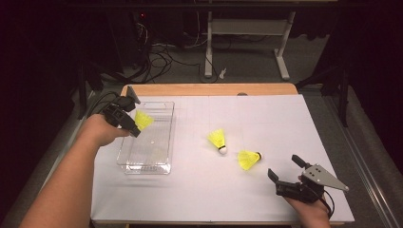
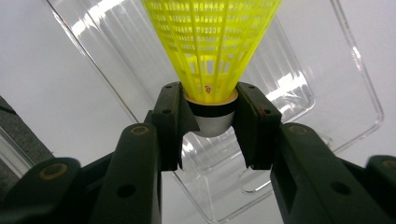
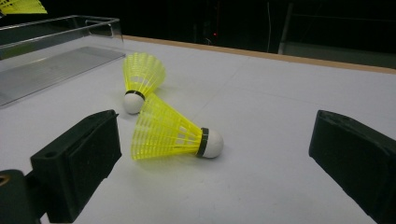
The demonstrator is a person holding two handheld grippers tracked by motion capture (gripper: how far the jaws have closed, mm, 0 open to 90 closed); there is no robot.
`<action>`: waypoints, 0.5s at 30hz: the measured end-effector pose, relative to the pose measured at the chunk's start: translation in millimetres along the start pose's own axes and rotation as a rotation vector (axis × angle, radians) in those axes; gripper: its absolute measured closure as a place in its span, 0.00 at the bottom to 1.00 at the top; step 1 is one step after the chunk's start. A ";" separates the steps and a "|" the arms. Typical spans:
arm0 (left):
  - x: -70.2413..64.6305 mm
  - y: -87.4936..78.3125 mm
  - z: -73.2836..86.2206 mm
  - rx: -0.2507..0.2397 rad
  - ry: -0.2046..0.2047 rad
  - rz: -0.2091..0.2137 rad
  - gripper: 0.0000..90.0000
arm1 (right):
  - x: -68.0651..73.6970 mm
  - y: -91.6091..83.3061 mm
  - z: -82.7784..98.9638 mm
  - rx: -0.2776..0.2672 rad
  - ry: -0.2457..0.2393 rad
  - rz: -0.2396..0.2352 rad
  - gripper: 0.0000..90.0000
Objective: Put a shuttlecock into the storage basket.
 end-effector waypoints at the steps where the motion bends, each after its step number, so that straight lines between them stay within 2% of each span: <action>1: 0.8 2.1 -0.1 0.000 0.001 0.000 0.72 | 0.4 0.2 0.0 0.000 0.000 -0.001 0.03; 10: 7.3 19.2 1.4 0.012 -0.015 0.001 0.72 | 2.0 1.0 0.1 0.004 -0.008 -0.005 0.03; 13: 9.8 22.7 1.8 0.005 -0.026 -0.008 0.72 | 2.0 1.1 0.2 0.005 -0.008 -0.006 0.03; 15: 10.9 24.9 2.6 0.016 -0.021 -0.014 0.72 | 2.2 1.3 0.3 0.006 -0.007 -0.005 0.03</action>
Point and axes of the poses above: each handheld gripper's, and its own axes: y roughly forward along the jaws, z roughly out of its underside, x roughly to its left, the point moved 7 cm from there along y, roughly forward along the jaws, and after that the axes turned 8 degrees about -z, right-handed, at the moved point
